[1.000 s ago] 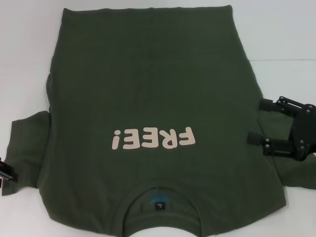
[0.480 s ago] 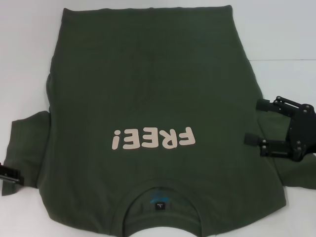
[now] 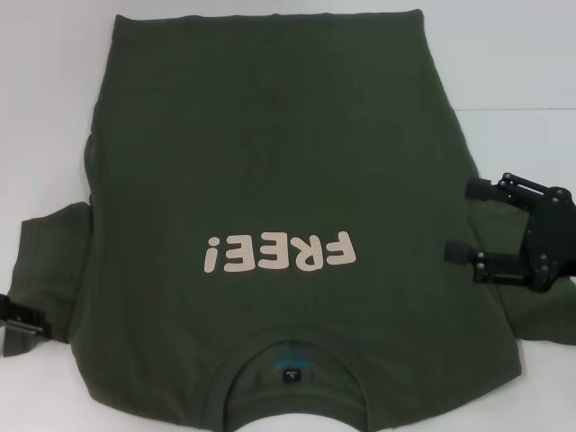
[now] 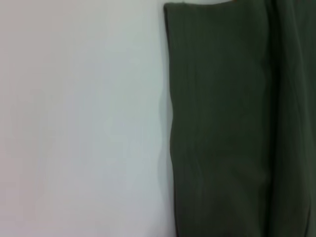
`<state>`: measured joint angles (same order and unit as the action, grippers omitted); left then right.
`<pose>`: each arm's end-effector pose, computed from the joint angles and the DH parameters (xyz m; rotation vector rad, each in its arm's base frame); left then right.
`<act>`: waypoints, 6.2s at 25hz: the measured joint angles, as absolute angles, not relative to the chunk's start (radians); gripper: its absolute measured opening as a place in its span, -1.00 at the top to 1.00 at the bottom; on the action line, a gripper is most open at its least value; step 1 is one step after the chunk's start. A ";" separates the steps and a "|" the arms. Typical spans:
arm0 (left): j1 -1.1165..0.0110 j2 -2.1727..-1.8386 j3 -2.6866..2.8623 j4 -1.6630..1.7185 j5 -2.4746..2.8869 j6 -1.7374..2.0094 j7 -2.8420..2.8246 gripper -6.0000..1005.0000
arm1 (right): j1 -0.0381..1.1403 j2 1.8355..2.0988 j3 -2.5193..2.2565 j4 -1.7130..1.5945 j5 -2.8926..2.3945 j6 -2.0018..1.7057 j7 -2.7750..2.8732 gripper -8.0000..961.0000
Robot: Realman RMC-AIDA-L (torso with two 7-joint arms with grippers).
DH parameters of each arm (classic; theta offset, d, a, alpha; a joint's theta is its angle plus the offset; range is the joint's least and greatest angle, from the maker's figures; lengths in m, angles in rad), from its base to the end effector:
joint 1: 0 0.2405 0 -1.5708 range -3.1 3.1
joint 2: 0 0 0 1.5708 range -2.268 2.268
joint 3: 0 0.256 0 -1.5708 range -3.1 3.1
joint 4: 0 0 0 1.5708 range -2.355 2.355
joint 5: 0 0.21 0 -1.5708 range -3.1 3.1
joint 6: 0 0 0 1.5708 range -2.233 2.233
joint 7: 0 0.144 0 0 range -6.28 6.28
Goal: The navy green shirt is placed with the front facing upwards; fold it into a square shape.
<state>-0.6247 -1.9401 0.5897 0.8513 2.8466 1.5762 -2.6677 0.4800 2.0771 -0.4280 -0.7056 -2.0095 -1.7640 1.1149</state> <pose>-0.3437 0.3364 0.0908 -1.8596 -1.9809 0.2348 0.2744 0.3080 0.0415 -2.5882 0.2922 0.8545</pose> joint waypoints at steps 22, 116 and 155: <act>-0.633 -1.941 0.589 0.824 2.834 1.557 -2.663 -0.76 | 0.479 2.075 -0.428 -0.706 -2.009 -1.761 1.115 -0.97; -0.660 -2.038 0.670 1.099 2.832 1.670 -2.549 0.96 | 0.479 2.071 -0.416 -0.710 -1.976 -1.771 1.115 -0.97; -0.874 -2.151 0.862 0.972 2.782 1.703 -2.539 0.95 | 0.447 2.083 -0.388 -0.701 -1.948 -1.788 1.090 -0.97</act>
